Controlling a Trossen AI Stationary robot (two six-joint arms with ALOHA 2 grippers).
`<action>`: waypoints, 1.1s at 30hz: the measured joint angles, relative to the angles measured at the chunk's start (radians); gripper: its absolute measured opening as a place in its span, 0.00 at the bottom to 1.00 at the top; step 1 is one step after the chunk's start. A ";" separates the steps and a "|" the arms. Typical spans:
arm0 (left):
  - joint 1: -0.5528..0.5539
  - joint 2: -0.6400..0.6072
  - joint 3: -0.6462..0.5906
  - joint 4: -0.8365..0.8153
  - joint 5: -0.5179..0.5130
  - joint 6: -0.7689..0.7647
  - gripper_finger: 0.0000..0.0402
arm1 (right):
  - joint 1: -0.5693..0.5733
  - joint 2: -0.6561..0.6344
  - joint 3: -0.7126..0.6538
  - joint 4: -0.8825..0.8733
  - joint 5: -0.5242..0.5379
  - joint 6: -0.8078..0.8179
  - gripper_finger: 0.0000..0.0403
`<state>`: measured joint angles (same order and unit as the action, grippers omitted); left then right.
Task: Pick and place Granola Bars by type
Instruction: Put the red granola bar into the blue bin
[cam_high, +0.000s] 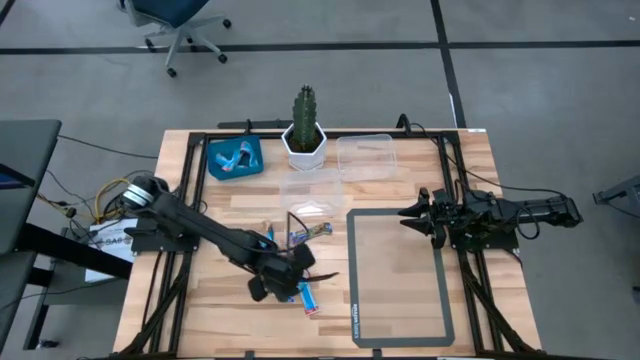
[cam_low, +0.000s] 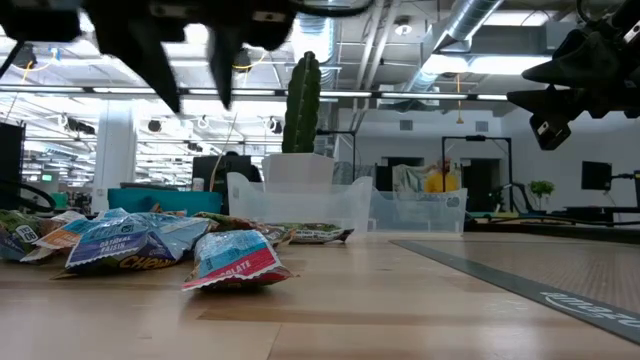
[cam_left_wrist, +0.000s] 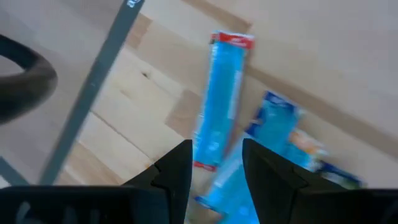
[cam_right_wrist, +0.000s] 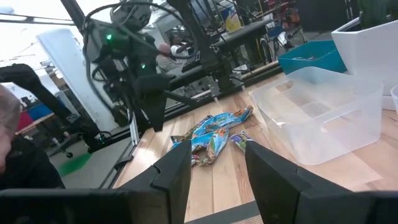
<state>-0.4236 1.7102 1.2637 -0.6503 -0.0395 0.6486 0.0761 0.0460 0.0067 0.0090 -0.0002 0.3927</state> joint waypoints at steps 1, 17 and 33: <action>-0.002 0.017 0.010 0.001 -0.011 0.021 0.34 | 0.000 0.000 0.000 0.000 0.000 0.000 0.36; -0.034 0.192 0.033 0.158 -0.026 0.098 0.46 | 0.000 0.000 0.000 0.000 0.000 0.000 0.35; -0.034 0.267 0.024 0.216 0.006 0.118 0.54 | 0.000 0.001 0.000 0.001 0.000 0.000 0.35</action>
<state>-0.4576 1.9774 1.2877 -0.4340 -0.0337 0.7666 0.0761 0.0467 0.0067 0.0095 -0.0002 0.3927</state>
